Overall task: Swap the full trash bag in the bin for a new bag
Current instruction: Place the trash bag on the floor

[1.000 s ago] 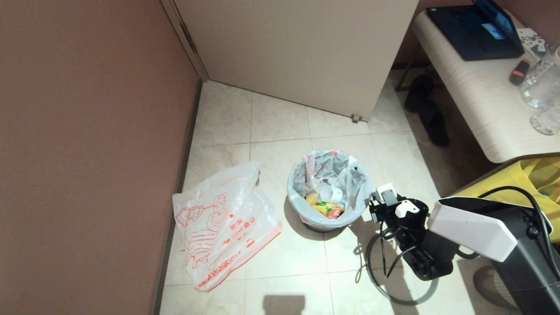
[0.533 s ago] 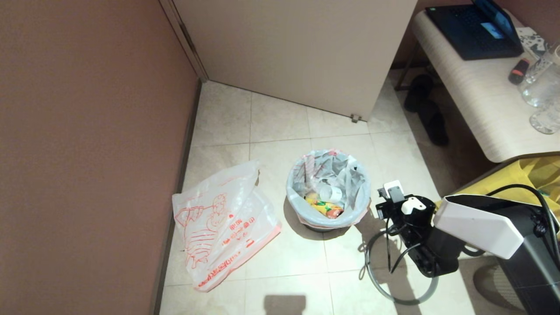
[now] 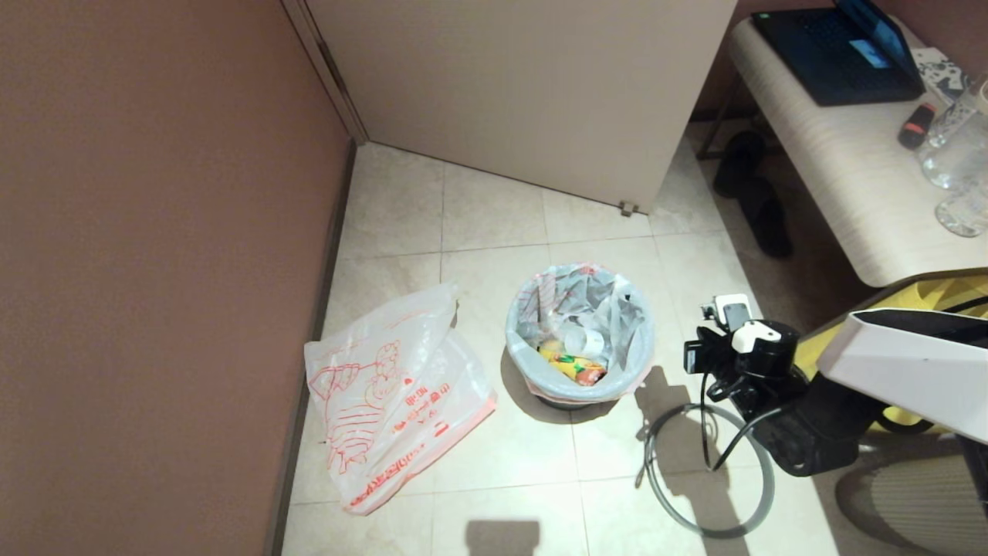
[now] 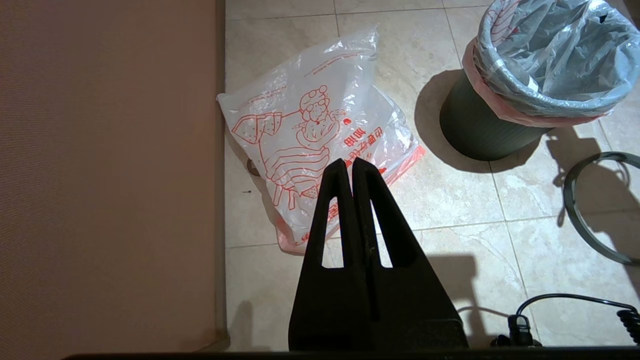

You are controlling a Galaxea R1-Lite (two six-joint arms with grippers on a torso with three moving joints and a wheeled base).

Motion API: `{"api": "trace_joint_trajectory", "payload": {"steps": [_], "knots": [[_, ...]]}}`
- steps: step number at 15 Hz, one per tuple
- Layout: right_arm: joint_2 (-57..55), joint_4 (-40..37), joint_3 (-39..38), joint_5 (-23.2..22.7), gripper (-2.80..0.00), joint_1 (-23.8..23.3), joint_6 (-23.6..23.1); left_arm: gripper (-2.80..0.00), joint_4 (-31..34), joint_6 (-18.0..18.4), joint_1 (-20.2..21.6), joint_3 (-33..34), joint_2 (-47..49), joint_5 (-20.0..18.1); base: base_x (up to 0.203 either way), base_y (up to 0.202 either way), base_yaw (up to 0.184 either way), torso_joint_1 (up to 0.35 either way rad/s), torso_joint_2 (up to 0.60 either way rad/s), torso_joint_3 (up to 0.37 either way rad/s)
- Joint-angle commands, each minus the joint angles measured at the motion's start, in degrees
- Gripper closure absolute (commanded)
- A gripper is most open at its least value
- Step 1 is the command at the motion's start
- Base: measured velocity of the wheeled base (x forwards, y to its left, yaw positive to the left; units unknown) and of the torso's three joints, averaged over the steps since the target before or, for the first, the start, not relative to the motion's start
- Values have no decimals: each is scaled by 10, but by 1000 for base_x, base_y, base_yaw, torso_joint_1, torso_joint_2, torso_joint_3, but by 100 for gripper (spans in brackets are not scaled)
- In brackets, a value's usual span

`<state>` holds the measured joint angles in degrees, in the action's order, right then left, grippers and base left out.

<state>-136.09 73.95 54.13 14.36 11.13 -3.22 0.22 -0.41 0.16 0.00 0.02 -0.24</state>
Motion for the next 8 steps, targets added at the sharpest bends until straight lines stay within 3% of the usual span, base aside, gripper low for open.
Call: {"api": "trace_joint_trajectory", "payload": {"steps": [1,3,4,8], "knots": [[104,-202,-5,-16,0,6,150,0,0,0,0,0,1,0,0,0,0,0,0,0],[138,-341,22,-73,0,8,290,0,0,0,0,0,1,1,0,0,0,0,0,0],[144,-364,33,-112,0,10,333,0,0,0,0,0,0,1,0,0,0,0,0,0],[121,-384,96,-200,0,-2,415,0,0,0,0,0,1,0,0,0,0,0,0,0]]}}
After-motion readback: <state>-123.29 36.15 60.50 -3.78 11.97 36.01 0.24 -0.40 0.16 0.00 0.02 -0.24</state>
